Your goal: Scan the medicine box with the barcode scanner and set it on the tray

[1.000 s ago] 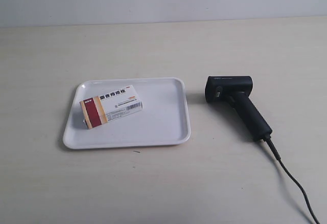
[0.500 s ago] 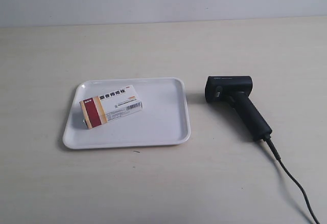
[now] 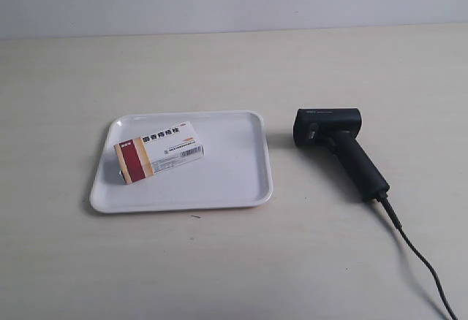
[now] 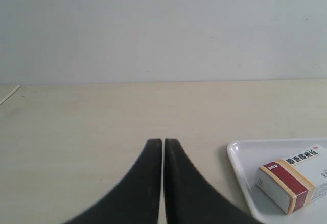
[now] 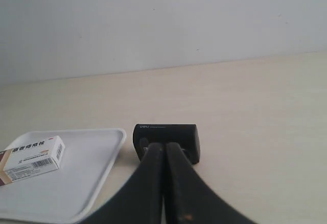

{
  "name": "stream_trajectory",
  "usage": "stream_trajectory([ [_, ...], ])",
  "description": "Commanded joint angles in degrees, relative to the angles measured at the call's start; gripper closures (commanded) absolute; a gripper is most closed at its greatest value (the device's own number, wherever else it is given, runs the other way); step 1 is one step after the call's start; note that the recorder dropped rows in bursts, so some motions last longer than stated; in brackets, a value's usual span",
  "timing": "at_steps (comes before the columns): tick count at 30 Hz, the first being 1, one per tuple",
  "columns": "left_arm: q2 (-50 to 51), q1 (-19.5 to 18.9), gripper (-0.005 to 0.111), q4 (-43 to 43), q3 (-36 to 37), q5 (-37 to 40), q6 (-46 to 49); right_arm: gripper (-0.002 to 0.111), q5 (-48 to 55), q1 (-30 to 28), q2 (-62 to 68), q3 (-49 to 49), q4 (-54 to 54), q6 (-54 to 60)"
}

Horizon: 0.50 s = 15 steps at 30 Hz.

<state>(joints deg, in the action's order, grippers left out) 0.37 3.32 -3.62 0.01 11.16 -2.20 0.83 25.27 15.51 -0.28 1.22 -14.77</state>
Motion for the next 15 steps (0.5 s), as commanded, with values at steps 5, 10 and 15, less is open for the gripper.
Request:
stream_trajectory([
  [5, -0.37, 0.01, 0.103, -0.06, -0.01, 0.31, 0.09, 0.108, 0.33, -2.14, -3.50, 0.28, 0.73, 0.19],
  [10, -0.37, 0.01, 0.103, -0.06, -0.01, 0.31, 0.09, 0.108, 1.08, -14.93, -11.36, 0.28, 0.73, 0.19],
  [15, -0.37, 0.01, 0.103, -0.06, -0.01, 0.31, 0.09, 0.108, 3.00, -22.22, -15.51, 0.28, 0.73, 0.19],
])
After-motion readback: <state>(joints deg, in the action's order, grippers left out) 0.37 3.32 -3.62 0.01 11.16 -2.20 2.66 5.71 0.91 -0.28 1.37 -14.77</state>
